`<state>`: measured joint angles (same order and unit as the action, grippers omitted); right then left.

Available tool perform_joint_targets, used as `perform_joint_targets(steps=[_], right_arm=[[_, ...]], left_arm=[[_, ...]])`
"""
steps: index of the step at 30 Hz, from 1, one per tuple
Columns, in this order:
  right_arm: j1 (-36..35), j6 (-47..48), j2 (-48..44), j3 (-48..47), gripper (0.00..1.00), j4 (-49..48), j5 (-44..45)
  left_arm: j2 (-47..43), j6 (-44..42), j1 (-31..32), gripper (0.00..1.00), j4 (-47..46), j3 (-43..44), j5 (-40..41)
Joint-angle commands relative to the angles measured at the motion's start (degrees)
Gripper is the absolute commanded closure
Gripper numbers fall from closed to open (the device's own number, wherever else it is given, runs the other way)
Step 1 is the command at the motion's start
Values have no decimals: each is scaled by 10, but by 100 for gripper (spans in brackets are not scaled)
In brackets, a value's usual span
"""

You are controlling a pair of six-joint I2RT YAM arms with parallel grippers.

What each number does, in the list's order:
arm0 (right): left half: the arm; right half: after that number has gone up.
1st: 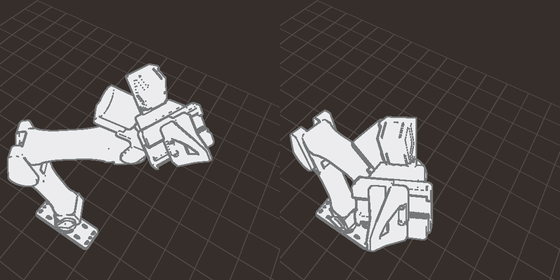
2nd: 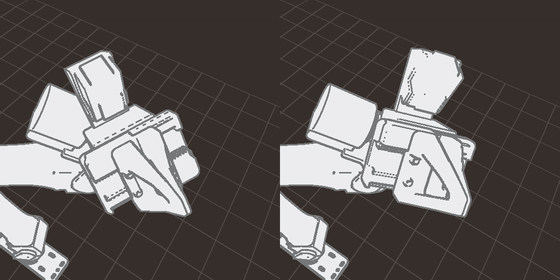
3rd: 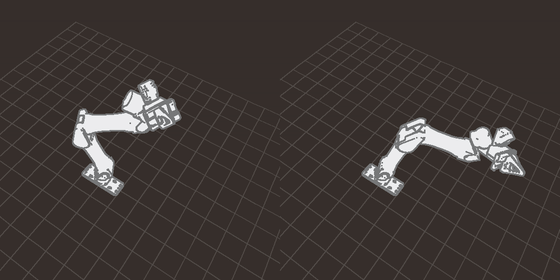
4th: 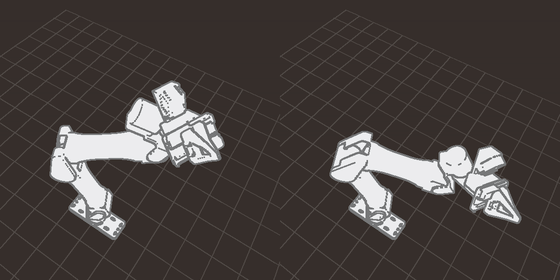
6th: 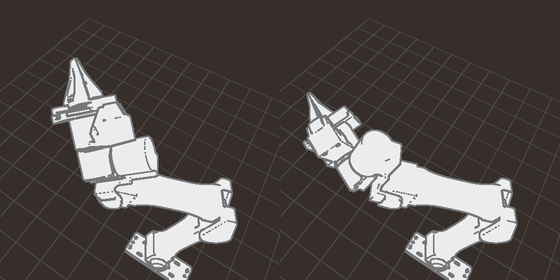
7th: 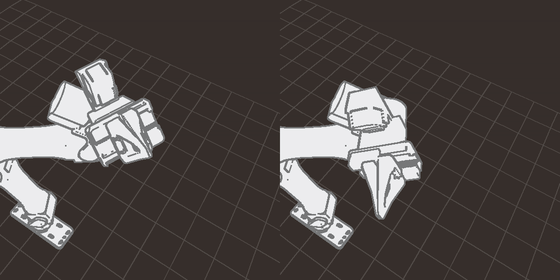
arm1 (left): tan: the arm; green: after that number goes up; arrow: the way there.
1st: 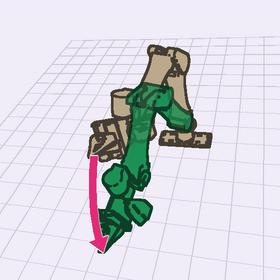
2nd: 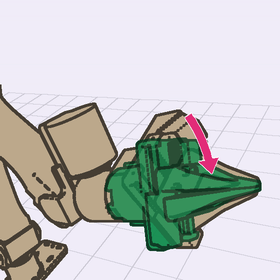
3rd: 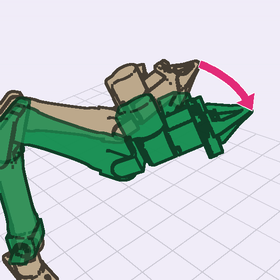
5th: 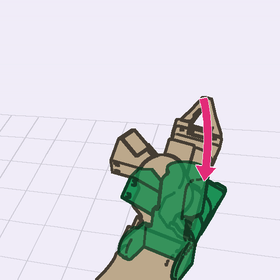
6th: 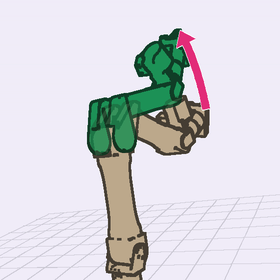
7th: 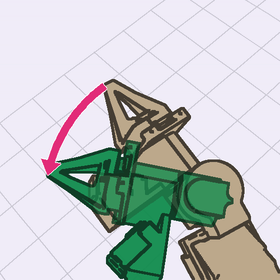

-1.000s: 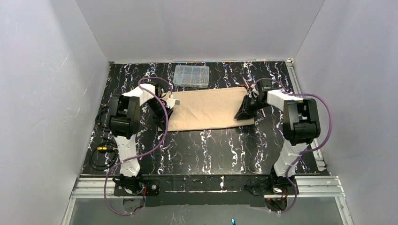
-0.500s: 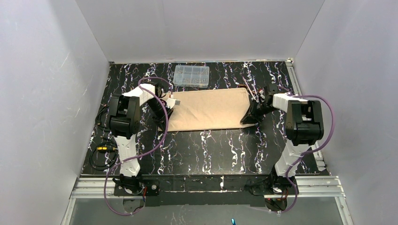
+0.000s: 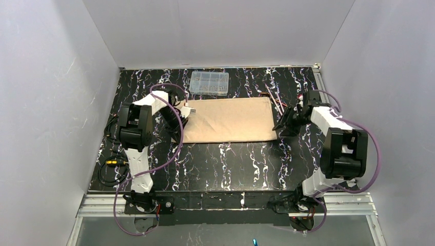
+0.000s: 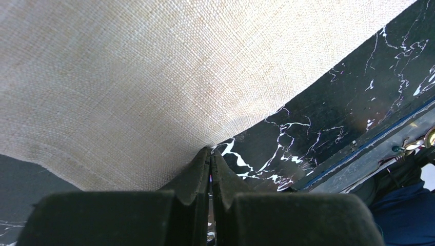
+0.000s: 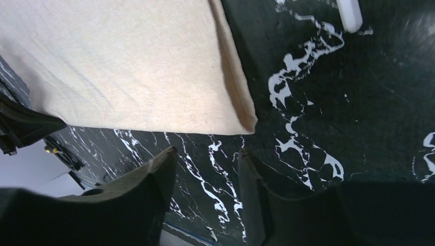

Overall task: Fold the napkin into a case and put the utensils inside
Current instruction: Smooth out the rectangle-folded napkin at the center of the board, then pick up the rectangle-folded napkin from the center of the board.

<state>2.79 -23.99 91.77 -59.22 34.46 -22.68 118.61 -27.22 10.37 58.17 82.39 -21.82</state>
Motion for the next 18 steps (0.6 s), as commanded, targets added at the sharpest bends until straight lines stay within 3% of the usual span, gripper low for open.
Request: perform_joint_targets(steps=[1,5,10,13,15,18], right_arm=[[1,-18,3,52,49,-24,-36],[1,-29,26,76,63,-65,-82],[1,-19,32,70,75,-41,-23],[1,-14,27,64,69,-20,30],[1,-11,25,64,59,-15,35],[1,-10,19,64,53,-9,33]], left_arm=[[-35,-9,-6,100,19,26,-8],[-48,-1,-6,100,45,48,-35],[-61,2,-6,100,66,58,-60],[-66,2,-6,100,71,62,-64],[-67,0,-6,100,70,68,-57],[-59,-4,-7,100,60,77,-27]])
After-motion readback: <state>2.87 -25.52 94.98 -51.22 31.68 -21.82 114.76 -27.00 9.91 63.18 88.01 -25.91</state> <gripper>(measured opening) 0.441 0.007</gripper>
